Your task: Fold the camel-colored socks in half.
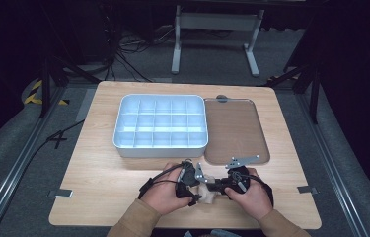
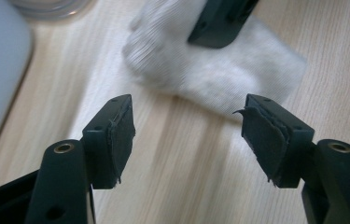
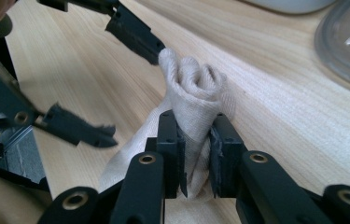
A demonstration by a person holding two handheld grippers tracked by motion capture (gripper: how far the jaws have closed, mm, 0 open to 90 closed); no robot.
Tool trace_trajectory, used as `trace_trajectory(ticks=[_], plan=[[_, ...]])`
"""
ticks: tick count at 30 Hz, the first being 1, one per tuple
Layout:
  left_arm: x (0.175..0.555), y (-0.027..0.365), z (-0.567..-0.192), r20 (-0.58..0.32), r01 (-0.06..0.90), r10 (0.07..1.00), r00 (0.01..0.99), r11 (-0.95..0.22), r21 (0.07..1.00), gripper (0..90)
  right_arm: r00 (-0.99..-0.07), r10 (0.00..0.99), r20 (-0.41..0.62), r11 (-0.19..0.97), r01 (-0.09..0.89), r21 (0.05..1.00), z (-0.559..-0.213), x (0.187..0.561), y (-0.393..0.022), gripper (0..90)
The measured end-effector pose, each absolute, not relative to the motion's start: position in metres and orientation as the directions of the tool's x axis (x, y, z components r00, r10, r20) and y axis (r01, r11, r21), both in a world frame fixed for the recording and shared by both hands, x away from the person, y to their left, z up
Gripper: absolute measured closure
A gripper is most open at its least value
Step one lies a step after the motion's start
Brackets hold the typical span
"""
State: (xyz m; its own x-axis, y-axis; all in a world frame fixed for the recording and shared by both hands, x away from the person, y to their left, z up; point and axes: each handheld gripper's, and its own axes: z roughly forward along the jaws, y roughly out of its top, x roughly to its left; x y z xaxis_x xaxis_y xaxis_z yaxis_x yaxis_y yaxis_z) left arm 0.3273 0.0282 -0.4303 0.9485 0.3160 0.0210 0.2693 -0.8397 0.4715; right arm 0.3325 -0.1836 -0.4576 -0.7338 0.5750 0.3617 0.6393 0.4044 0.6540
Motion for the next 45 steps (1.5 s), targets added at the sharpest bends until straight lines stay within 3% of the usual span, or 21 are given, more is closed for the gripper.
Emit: trace_trajectory(ticks=[20, 45], plan=[[0.334, 0.054, -0.416, -0.008, 0.36, 0.405, 0.914, -0.803, 0.476, 35.6, -0.741, 0.59, 0.32, 0.35, 0.592, 0.726, -0.425, 0.335, -0.203, 77.3], [0.336, 0.054, -0.418, 0.009, 0.349, 0.399, 0.917, -0.813, 0.467, 33.9, -0.737, 0.648, 0.19, 0.331, 0.497, 0.802, -0.407, 0.343, -0.227, 76.9]])
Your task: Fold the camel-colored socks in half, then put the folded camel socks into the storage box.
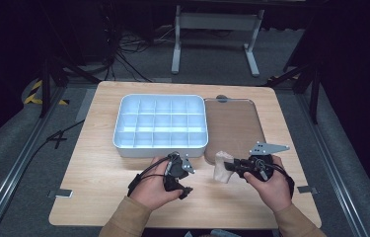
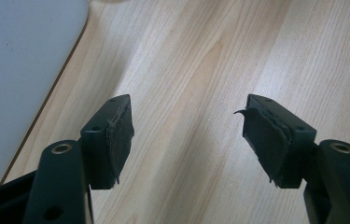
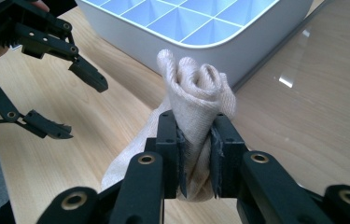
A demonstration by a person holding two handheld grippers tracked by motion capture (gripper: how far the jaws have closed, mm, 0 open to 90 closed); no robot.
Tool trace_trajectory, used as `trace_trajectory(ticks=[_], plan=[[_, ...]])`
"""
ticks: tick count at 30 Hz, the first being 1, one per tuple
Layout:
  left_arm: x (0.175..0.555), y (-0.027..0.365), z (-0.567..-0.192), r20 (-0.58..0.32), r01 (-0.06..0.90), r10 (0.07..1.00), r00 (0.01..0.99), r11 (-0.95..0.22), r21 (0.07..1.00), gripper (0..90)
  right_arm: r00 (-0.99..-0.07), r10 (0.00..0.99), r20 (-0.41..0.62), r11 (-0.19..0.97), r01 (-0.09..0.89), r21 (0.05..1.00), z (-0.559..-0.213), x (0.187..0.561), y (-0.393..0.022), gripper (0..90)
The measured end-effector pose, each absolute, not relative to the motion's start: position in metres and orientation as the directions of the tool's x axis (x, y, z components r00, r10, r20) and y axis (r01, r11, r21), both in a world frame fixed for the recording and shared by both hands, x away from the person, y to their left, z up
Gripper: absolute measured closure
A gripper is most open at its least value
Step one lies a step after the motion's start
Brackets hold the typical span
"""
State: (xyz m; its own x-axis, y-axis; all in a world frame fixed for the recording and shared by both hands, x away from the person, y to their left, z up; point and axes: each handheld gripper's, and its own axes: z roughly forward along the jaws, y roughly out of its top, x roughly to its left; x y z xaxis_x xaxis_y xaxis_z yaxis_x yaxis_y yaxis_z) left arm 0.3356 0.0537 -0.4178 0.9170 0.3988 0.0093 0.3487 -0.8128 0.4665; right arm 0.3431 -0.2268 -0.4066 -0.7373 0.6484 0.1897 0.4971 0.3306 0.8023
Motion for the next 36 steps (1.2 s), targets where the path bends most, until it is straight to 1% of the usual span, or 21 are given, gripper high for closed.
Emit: trace_trajectory(ticks=[5, 7, 9, 15, 24, 29, 36], plan=[[0.336, 0.054, -0.418, 0.011, 0.347, 0.398, 0.918, -0.814, 0.466, 33.7, -0.743, 0.649, 0.163, 0.335, 0.471, 0.816, -0.405, 0.344, -0.227, 76.9], [0.336, 0.055, -0.418, 0.004, 0.359, 0.409, 0.913, -0.805, 0.472, 33.7, -0.745, 0.647, 0.163, 0.334, 0.469, 0.817, -0.404, 0.345, -0.227, 76.9], [0.337, 0.056, -0.417, 0.012, 0.351, 0.403, 0.915, -0.812, 0.466, 33.5, -0.748, 0.643, 0.161, 0.334, 0.464, 0.82, -0.401, 0.348, -0.225, 76.8], [0.335, 0.062, -0.415, 0.017, 0.37, 0.429, 0.903, -0.798, 0.475, 33.3, -0.754, 0.644, 0.133, 0.35, 0.444, 0.825, -0.395, 0.356, -0.225, 76.8], [0.332, 0.078, -0.411, 0.018, 0.403, 0.471, 0.882, -0.774, 0.488, 33.1, -0.767, 0.629, 0.126, 0.379, 0.445, 0.812, -0.38, 0.375, -0.219, 76.7], [0.332, 0.086, -0.408, 0.016, 0.448, 0.519, 0.855, -0.753, 0.482, 33.0, -0.77, 0.629, 0.109, 0.403, 0.442, 0.801, -0.372, 0.383, -0.216, 76.7], [0.333, 0.091, -0.405, 0.003, 0.469, 0.533, 0.846, -0.747, 0.472, 32.9, -0.768, 0.636, 0.08, 0.441, 0.447, 0.779, -0.36, 0.397, -0.209, 76.6]])
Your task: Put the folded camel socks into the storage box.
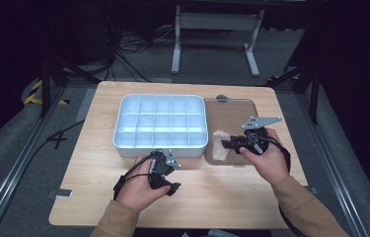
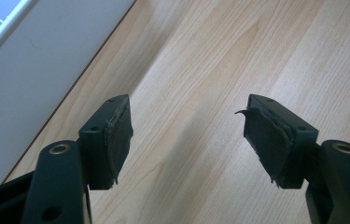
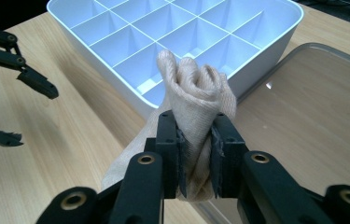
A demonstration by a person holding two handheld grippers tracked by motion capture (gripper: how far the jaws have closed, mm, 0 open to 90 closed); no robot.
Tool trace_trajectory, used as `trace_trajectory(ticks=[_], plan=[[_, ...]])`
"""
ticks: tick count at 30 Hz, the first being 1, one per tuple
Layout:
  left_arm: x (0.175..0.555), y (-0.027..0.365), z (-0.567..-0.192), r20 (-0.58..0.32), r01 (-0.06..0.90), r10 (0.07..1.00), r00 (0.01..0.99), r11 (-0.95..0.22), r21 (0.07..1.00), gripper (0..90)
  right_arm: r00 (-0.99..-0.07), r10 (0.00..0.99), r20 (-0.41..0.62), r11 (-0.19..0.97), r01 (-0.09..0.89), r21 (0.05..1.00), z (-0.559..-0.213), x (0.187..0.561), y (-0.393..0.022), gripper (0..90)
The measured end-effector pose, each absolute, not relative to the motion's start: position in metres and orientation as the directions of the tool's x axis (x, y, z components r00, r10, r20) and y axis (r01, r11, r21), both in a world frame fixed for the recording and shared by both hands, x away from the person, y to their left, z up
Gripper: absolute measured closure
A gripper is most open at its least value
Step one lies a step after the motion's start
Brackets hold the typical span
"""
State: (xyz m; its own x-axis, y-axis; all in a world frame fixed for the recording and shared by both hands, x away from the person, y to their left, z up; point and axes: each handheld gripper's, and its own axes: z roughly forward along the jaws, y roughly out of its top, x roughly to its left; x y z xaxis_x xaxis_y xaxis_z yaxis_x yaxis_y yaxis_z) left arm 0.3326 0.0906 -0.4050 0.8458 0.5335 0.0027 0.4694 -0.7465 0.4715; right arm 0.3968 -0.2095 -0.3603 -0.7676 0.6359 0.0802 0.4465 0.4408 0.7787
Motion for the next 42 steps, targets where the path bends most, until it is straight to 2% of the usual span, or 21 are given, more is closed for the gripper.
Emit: trace_trajectory(ticks=[13, 26, 32, 42], plan=[[0.333, 0.097, -0.406, -0.012, 0.5, 0.556, 0.831, -0.738, 0.454, 32.3, -0.775, 0.63, 0.046, 0.502, 0.452, 0.737, -0.346, 0.425, -0.194, 76.6], [0.333, 0.102, -0.407, -0.021, 0.527, 0.578, 0.816, -0.729, 0.437, 31.6, -0.777, 0.626, 0.063, 0.513, 0.471, 0.718, -0.333, 0.443, -0.181, 76.3], [0.33, 0.111, -0.407, -0.042, 0.547, 0.589, 0.807, -0.718, 0.43, 24.6, -0.786, 0.617, 0.046, 0.537, 0.463, 0.706, -0.329, 0.451, -0.168, 76.2], [0.325, 0.126, -0.405, -0.007, 0.567, 0.632, 0.775, -0.69, 0.449, 23.7, -0.809, 0.588, -0.001, 0.601, 0.436, 0.67, -0.332, 0.464, -0.14, 76.2]])
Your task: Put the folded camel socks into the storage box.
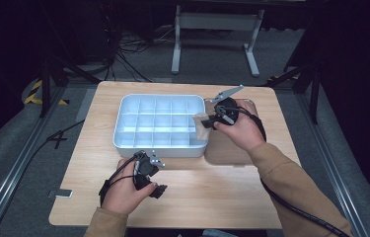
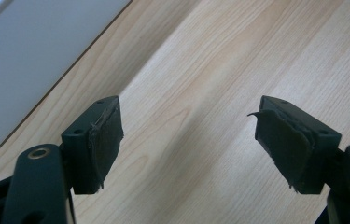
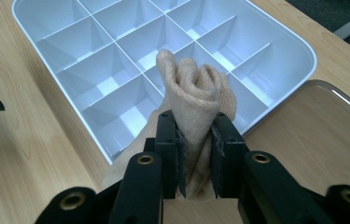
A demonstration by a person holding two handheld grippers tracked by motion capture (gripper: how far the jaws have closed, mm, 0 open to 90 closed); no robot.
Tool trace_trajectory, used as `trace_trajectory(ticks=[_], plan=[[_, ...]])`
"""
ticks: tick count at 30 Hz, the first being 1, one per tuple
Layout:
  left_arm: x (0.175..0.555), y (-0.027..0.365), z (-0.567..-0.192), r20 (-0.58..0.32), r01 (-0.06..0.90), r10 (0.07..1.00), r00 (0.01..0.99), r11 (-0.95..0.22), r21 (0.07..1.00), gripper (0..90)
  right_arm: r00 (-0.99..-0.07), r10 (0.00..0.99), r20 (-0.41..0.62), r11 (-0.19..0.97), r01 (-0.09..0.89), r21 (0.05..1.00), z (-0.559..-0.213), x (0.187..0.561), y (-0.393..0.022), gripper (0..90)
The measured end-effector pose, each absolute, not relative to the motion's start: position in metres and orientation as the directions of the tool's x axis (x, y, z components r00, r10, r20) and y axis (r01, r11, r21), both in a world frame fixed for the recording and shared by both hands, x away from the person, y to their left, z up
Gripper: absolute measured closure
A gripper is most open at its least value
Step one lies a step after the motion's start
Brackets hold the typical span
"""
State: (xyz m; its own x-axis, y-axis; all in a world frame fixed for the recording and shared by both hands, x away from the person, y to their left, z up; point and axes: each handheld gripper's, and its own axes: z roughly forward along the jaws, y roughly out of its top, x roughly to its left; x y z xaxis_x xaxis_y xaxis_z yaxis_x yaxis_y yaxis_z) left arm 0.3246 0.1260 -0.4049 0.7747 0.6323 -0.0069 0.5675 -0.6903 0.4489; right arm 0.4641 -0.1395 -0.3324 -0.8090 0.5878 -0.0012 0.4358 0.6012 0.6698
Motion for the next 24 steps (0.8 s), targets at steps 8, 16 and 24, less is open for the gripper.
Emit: trace_trajectory(ticks=[8, 16, 24], plan=[[0.324, 0.129, -0.404, -0.013, 0.572, 0.637, 0.771, -0.683, 0.455, 23.7, -0.823, 0.565, -0.058, 0.66, 0.41, 0.629, -0.34, 0.469, -0.119, 76.2], [0.326, 0.129, -0.403, -0.013, 0.57, 0.636, 0.772, -0.682, 0.457, 23.7, -0.825, 0.554, -0.109, 0.707, 0.398, 0.584, -0.349, 0.473, -0.107, 76.2], [0.327, 0.128, -0.403, -0.025, 0.569, 0.629, 0.777, -0.684, 0.457, 23.7, -0.823, 0.551, -0.14, 0.735, 0.398, 0.549, -0.36, 0.475, -0.101, 76.2]])
